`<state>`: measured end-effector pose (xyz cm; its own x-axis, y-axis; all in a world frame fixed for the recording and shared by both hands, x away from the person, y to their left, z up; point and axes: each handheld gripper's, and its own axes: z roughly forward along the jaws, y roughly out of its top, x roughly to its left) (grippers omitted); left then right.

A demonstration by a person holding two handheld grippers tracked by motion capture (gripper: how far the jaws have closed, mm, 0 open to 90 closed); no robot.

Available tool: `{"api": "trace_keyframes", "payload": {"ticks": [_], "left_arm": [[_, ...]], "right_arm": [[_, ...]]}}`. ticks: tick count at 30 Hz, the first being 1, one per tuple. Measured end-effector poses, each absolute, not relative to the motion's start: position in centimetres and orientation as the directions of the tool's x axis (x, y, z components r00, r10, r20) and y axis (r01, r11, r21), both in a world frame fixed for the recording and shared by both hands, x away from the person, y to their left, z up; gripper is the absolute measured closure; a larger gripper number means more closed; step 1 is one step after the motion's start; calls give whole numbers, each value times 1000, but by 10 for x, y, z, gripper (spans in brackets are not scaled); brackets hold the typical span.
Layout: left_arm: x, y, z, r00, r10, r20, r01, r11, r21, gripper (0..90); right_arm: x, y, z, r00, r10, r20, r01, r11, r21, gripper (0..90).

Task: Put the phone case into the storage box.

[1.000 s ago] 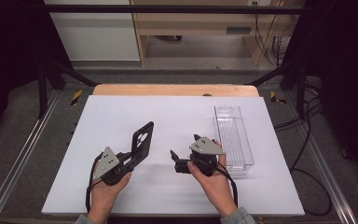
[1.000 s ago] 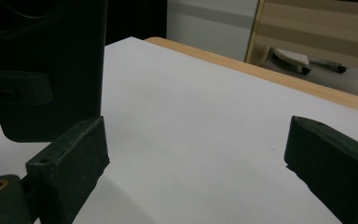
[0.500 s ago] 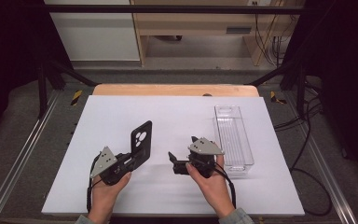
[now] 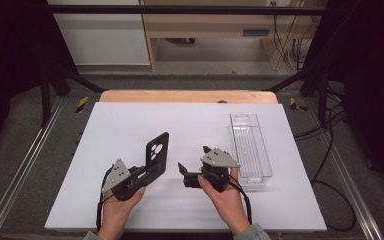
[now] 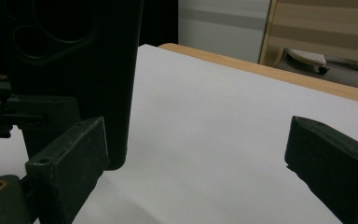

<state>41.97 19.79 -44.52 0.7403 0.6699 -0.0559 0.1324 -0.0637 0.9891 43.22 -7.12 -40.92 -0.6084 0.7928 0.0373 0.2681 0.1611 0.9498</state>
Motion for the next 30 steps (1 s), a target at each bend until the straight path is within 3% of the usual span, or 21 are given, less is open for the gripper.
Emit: {"api": "trace_keyframes", "payload": {"ticks": [30], "left_arm": [[418, 191, -450, 752, 655, -75, 152, -61, 987, 848]], "right_arm": [[431, -69, -409, -618, 782, 77, 270, 119, 955, 58]]}}
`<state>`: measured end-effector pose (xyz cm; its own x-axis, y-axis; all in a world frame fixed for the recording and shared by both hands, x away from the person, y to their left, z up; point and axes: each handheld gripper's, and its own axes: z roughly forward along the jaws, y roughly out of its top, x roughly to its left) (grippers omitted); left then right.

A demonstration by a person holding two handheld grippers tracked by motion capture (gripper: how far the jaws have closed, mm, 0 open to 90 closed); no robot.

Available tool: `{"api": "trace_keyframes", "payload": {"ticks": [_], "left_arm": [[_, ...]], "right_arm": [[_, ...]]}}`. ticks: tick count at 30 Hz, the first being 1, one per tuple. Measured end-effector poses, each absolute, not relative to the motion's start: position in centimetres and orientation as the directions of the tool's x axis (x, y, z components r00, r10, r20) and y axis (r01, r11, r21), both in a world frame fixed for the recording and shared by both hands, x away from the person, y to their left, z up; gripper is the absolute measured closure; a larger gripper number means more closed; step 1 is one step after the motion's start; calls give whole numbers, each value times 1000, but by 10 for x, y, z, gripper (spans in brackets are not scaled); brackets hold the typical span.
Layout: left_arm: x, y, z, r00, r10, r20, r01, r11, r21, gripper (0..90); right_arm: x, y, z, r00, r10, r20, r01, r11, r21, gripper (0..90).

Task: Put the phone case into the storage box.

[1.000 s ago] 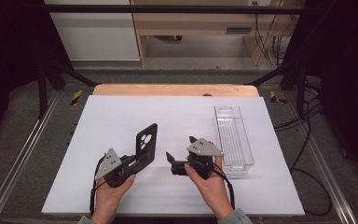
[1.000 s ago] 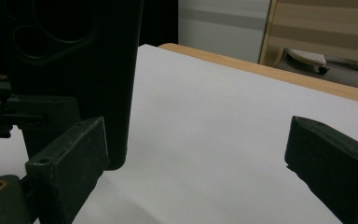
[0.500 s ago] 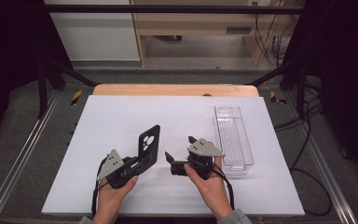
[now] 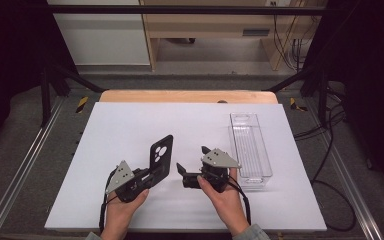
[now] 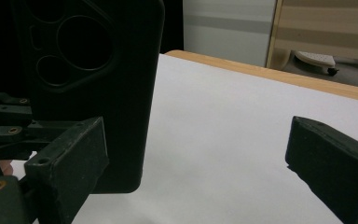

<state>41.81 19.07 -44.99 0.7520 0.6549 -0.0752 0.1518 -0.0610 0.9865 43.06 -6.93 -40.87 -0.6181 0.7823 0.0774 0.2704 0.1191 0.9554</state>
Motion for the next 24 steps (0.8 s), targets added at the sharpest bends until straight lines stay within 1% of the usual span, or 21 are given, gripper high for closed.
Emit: {"api": "trace_keyframes", "payload": {"ticks": [24], "left_arm": [[418, 188, -453, 755, 649, -92, 166, -53, 985, 848]], "right_arm": [[429, -67, -408, -630, 771, 97, 273, 103, 957, 58]]}}
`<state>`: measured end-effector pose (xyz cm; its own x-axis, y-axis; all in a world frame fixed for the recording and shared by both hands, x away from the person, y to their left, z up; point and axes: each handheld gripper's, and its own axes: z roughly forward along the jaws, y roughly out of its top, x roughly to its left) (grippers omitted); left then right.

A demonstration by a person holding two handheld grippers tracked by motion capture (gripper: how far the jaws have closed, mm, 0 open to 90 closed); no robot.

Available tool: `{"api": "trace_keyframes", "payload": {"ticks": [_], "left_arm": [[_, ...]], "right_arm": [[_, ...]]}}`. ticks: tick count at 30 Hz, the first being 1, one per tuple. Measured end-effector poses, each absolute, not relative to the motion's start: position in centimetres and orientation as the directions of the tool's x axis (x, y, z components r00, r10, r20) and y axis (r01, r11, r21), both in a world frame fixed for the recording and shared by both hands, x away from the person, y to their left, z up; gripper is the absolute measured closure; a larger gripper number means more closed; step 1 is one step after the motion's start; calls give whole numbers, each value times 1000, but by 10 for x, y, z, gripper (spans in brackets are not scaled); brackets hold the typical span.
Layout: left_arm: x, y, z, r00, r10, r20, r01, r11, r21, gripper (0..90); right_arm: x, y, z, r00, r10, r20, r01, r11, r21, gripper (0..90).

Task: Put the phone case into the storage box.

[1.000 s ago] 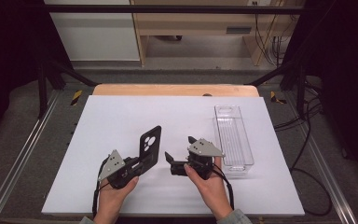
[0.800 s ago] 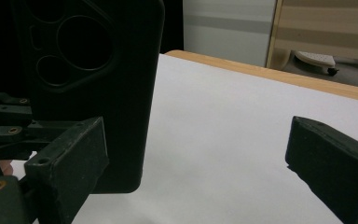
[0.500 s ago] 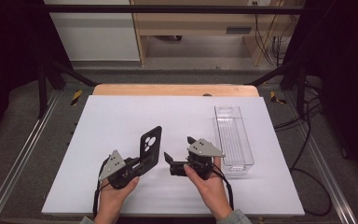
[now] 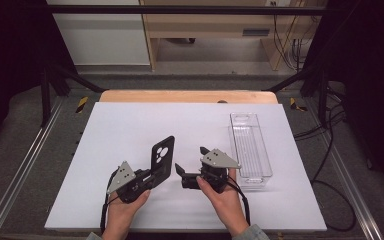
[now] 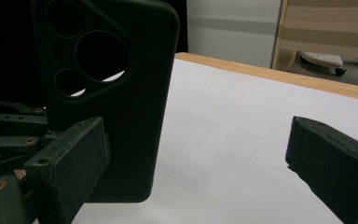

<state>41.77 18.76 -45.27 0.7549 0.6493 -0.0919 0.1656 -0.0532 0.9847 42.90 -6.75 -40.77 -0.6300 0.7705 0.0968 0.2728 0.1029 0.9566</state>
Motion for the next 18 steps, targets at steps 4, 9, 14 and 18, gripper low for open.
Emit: {"api": "trace_keyframes", "payload": {"ticks": [4, 9, 14, 18], "left_arm": [[418, 187, -453, 756, 648, -91, 167, -57, 984, 848], [418, 187, -454, 757, 647, -92, 168, -57, 984, 848], [417, 185, -455, 761, 642, -93, 171, -60, 983, 848], [417, 184, -455, 763, 640, -92, 171, -63, 983, 848]], "right_arm": [[429, -67, -408, -632, 768, 100, 274, 101, 956, 57], [429, -67, -408, -633, 767, 103, 275, 98, 957, 57], [429, -67, -407, -637, 762, 121, 282, 84, 956, 57], [428, -67, -407, -638, 759, 130, 283, 75, 956, 57]]}}
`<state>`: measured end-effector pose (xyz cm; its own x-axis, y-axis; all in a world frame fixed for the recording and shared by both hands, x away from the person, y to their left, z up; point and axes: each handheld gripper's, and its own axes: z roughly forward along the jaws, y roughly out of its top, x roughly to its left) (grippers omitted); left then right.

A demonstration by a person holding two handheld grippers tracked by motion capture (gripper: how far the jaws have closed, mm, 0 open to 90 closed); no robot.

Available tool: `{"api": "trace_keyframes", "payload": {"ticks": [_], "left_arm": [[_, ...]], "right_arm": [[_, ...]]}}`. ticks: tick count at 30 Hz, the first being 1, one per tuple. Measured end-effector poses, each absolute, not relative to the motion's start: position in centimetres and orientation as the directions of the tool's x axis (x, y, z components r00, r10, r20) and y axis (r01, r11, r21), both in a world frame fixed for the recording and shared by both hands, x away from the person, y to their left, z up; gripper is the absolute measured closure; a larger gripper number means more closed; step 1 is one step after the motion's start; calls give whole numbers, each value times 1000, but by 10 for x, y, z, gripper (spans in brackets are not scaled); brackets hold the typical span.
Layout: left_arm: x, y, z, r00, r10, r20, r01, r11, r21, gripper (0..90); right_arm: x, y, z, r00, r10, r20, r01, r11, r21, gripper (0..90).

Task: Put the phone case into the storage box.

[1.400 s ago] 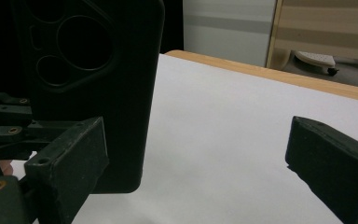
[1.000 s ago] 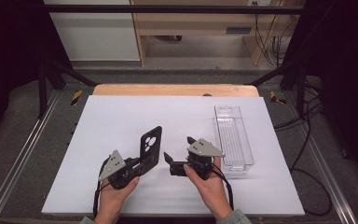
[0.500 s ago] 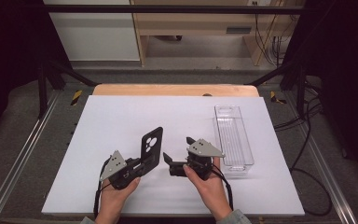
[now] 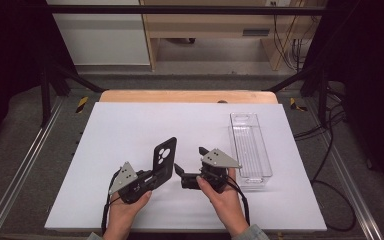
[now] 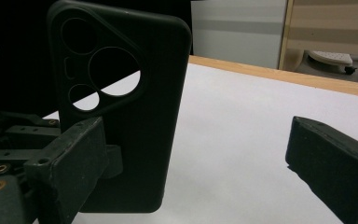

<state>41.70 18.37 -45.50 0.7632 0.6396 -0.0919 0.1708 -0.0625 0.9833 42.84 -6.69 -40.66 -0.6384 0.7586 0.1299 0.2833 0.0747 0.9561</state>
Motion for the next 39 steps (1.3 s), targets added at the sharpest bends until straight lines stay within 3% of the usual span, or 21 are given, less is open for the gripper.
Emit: {"api": "trace_keyframes", "payload": {"ticks": [39], "left_arm": [[412, 173, -456, 784, 615, -81, 167, -83, 982, 848]], "right_arm": [[426, -64, -405, -667, 725, 172, 288, 38, 957, 51]]}}
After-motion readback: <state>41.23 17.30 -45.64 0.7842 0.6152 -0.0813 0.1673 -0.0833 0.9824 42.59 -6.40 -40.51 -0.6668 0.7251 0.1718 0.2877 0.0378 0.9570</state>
